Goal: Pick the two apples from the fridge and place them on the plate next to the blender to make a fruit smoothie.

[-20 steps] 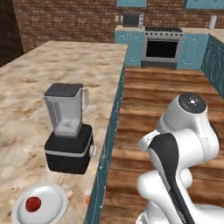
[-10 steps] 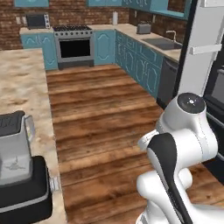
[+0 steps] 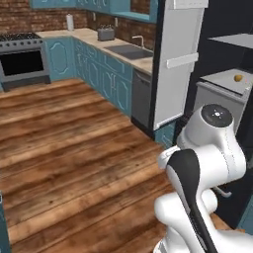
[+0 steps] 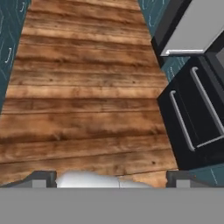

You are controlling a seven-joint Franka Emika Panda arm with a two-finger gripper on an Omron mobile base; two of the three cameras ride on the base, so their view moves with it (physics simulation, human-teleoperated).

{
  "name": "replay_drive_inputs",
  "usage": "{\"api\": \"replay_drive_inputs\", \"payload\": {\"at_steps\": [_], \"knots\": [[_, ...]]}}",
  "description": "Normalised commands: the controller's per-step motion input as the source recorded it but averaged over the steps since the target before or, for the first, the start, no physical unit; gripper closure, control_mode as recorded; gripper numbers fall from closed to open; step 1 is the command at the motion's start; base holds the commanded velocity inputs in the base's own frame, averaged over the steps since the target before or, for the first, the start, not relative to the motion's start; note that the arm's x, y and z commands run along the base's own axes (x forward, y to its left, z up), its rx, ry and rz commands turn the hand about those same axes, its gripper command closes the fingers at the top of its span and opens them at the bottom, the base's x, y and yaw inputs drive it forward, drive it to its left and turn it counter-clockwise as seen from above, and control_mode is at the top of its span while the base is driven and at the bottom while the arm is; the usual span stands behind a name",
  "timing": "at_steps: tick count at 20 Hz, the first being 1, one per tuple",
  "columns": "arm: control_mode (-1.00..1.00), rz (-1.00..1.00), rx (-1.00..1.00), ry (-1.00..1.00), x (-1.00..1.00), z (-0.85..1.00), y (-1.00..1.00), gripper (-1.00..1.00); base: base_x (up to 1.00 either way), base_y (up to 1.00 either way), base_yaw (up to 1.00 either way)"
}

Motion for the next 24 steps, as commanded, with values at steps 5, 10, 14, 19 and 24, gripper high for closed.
{"api": "replay_drive_inputs", "payload": {"at_steps": [5, 10, 14, 19, 24], "knots": [[1.0, 0.0, 0.0, 0.0, 0.0, 0.0, 0.0, -1.0, 1.0, 0.0, -0.24], [1.0, 0.0, 0.0, 0.0, 0.0, 0.0, 0.0, -1.0, 1.0, 0.01, -0.35], [1.0, 0.0, 0.0, 0.0, 0.0, 0.0, 0.0, -1.0, 0.78, 0.01, -0.55], [1.0, 0.0, 0.0, 0.0, 0.0, 0.0, 0.0, -1.0, 0.36, 0.0, -0.68], [1.0, 0.0, 0.0, 0.0, 0.0, 0.0, 0.0, -1.0, 0.01, 0.0, -0.77]]}}
